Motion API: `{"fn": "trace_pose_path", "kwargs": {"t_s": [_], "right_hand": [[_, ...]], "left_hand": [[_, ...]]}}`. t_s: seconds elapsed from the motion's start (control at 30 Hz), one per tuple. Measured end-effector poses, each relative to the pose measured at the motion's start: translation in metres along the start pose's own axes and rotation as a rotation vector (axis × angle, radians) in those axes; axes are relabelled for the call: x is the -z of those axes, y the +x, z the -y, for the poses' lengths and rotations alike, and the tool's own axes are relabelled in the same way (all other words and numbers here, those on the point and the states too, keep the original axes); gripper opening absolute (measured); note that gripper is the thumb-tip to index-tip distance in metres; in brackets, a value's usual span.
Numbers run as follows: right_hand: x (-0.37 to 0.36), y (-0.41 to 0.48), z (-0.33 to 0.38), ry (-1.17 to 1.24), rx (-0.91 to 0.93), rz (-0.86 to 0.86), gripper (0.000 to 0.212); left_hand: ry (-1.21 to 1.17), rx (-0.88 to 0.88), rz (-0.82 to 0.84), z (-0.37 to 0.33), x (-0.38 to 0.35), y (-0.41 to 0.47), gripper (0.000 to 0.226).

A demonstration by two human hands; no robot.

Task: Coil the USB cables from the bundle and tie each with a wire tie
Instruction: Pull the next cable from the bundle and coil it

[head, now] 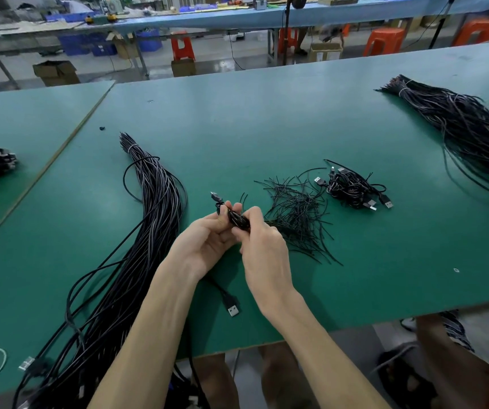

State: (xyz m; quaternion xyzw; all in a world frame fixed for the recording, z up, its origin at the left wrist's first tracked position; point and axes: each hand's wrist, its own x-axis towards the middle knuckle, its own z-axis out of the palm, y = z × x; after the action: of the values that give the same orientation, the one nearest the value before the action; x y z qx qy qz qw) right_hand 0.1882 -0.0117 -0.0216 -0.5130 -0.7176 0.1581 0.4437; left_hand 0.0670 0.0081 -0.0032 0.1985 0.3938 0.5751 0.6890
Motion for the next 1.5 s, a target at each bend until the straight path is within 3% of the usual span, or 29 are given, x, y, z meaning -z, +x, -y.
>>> {"fn": "trace_pose_path", "kwargs": {"t_s": [0.1, 0.23, 0.47, 0.7, 1.03, 1.13, 1.3, 1.43, 1.5], "right_hand": [[0.0, -0.003, 0.005, -0.135, 0.104, -0.116, 0.029], [0.004, -0.003, -0.002, -0.185, 0.22, -0.15, 0.035], [0.016, 0.002, -0.011, -0.196, 0.339, -0.039, 0.039], [0.018, 0.001, -0.015, -0.221, 0.4, 0.015, 0.035], [0.017, 0.002, -0.021, -0.225, 0.443, 0.009, 0.016], [0.018, 0.001, -0.021, -0.219, 0.457, 0.005, 0.013], [0.02, -0.001, -0.019, -0.195, 0.464, 0.001, 0.022], [0.021, -0.003, -0.019, -0.182, 0.449, 0.009, 0.014], [0.022, -0.002, -0.02, -0.175, 0.424, 0.028, 0.023]], "left_hand": [[0.079, 0.01, 0.009, -0.005, 0.006, 0.0, 0.017], [0.124, 0.036, 0.015, -0.006, 0.006, 0.001, 0.009], [0.197, 0.023, 0.117, -0.008, 0.002, -0.002, 0.023], [0.184, 0.036, 0.133, -0.009, 0.007, 0.001, 0.011], [0.18, 0.058, 0.227, -0.011, 0.011, 0.003, 0.04], [0.174, 0.067, 0.25, -0.012, 0.011, 0.002, 0.032], [0.148, 0.084, 0.27, -0.013, 0.012, 0.002, 0.026], [0.164, 0.08, 0.294, -0.014, 0.012, 0.001, 0.026], [0.172, 0.077, 0.307, -0.014, 0.012, 0.0, 0.027]]}}
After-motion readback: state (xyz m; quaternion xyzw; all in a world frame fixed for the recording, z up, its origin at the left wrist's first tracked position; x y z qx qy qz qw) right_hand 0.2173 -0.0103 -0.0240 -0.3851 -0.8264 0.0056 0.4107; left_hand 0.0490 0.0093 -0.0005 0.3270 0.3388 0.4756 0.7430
